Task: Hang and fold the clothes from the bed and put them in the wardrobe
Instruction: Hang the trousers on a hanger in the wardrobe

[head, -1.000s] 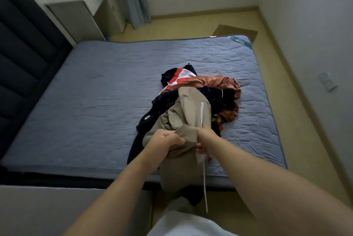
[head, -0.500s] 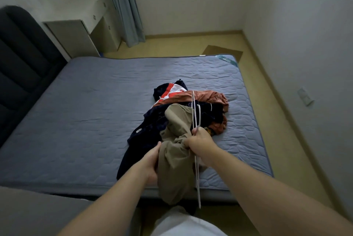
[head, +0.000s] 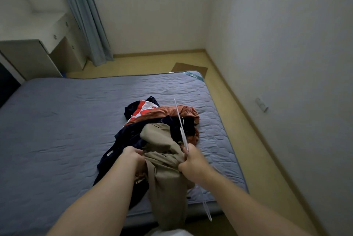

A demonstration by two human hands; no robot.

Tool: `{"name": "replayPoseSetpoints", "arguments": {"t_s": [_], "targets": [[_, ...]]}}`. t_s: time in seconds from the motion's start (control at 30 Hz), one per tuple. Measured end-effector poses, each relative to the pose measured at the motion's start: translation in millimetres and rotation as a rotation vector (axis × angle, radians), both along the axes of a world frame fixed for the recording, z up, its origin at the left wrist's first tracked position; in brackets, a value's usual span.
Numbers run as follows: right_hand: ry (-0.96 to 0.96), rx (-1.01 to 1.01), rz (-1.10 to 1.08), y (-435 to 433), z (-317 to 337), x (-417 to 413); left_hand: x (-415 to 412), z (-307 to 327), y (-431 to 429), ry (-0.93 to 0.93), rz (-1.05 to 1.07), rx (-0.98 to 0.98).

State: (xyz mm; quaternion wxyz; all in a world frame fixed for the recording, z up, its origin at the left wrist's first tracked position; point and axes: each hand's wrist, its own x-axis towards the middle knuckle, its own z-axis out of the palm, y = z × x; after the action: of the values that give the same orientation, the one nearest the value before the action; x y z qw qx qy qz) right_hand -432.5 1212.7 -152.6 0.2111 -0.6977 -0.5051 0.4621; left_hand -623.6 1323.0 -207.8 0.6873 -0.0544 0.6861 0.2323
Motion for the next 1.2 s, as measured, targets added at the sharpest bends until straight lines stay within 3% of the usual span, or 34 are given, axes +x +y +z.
{"name": "replayPoseSetpoints", "arguments": {"t_s": [0.1,0.23,0.33,0.47,0.57,0.63,0.7,0.8,1.0,1.2], "targets": [[0.0,-0.036,0.013,-11,-8,-1,1,7,12,0.047,0.08,0.117],[0.034,-0.079,0.028,-17,-16,-3,9,31,18,-0.021,-0.209,0.408],[0.071,-0.055,-0.049,-16,-11,-5,7,69,27,0.096,-0.286,0.677],[0.12,-0.035,-0.184,-14,12,-5,-3,124,38,0.4,-0.45,0.982],[0.074,0.025,-0.198,-14,25,-8,-10,146,41,0.955,-0.849,1.188],[0.079,0.07,-0.207,-16,31,-10,-17,157,43,1.287,-1.101,1.187],[0.152,0.081,-0.238,-20,34,-10,-22,166,47,1.395,-1.201,1.153],[0.202,0.073,-0.225,-25,41,-6,-19,180,50,1.3,-1.237,1.186],[0.068,0.261,-0.257,-27,52,8,8,211,37,1.018,-1.265,1.445],[0.255,0.326,-0.417,-19,58,13,52,234,-7,0.743,-1.381,1.564]]}}
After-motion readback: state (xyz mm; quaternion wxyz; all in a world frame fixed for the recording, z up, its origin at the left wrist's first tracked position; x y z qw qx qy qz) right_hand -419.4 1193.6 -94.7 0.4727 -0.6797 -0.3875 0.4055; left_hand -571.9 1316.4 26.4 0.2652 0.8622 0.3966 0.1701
